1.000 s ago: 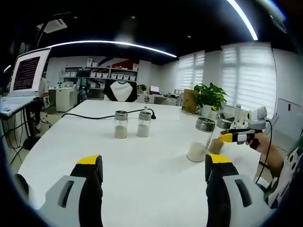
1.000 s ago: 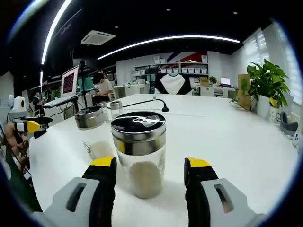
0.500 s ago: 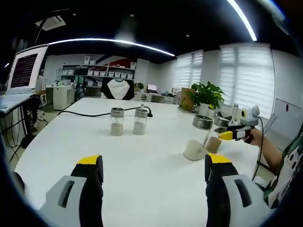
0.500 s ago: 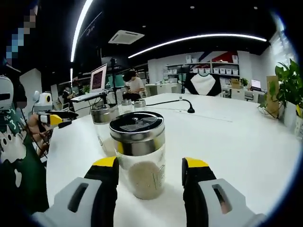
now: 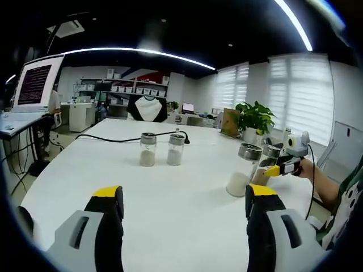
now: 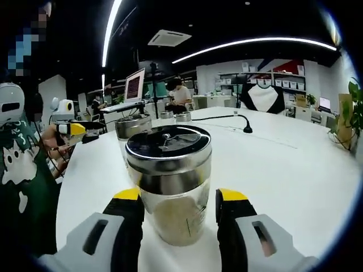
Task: Rotate the seasoning bottle until the label or dispensing opening points toward the visible target arrow and the bottle remains upright within the marked orientation range
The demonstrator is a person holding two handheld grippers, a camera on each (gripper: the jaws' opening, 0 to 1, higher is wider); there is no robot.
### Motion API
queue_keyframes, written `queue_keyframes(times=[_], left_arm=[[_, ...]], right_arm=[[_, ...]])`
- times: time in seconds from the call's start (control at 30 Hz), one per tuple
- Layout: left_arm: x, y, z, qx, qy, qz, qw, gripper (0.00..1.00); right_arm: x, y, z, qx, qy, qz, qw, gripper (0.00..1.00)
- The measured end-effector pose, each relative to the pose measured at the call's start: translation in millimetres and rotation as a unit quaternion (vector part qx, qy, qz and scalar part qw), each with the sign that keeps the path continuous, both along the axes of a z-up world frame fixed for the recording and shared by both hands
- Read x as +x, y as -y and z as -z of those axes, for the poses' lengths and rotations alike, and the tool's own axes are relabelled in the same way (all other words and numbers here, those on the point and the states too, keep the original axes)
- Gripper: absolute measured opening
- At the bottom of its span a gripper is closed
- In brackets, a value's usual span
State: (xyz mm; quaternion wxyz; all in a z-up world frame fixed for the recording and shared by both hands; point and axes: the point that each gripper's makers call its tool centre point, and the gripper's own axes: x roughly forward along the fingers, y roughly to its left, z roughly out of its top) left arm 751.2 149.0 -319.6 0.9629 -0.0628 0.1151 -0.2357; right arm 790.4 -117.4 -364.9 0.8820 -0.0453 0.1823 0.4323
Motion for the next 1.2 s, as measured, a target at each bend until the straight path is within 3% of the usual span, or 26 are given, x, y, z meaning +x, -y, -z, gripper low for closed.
queue_keyframes(times=[0.07, 0.23, 0.3, 0.43, 0.77, 1.2], left_arm=[[-0.4, 1, -0.7, 0.003, 0.001, 0.002, 1.0000, 0.94], [-0.8, 4, 1.2, 0.000, -0.007, 0.004, 1.0000, 0.95], [0.1, 2, 0.5, 0.016, 0.000, -0.004, 0.9999, 0.95], [-2.5, 9, -2.9, -0.008, -0.001, 0.012, 0.9999, 0.95], [-9.6, 20, 6.5, -0.027, -0.015, 0.043, 0.9986, 0.95], [-9.3, 30, 9.0, -0.023, -0.015, 0.058, 0.9979, 0.95]], right_arm=[[0, -2, -3.4, -0.006, 0.015, -0.002, 0.9999, 0.49], [2, -6, -4.8, -0.004, 0.015, -0.010, 0.9998, 0.48], [3, -7, -4.1, 0.001, 0.009, -0.014, 0.9999, 0.48], [3, -10, -2.2, 0.012, 0.007, -0.024, 0.9996, 0.46], [5, -8, -3.1, 0.016, 0.029, -0.027, 0.9991, 0.44], [4, -7, -2.1, 0.008, 0.037, -0.027, 0.9989, 0.44]])
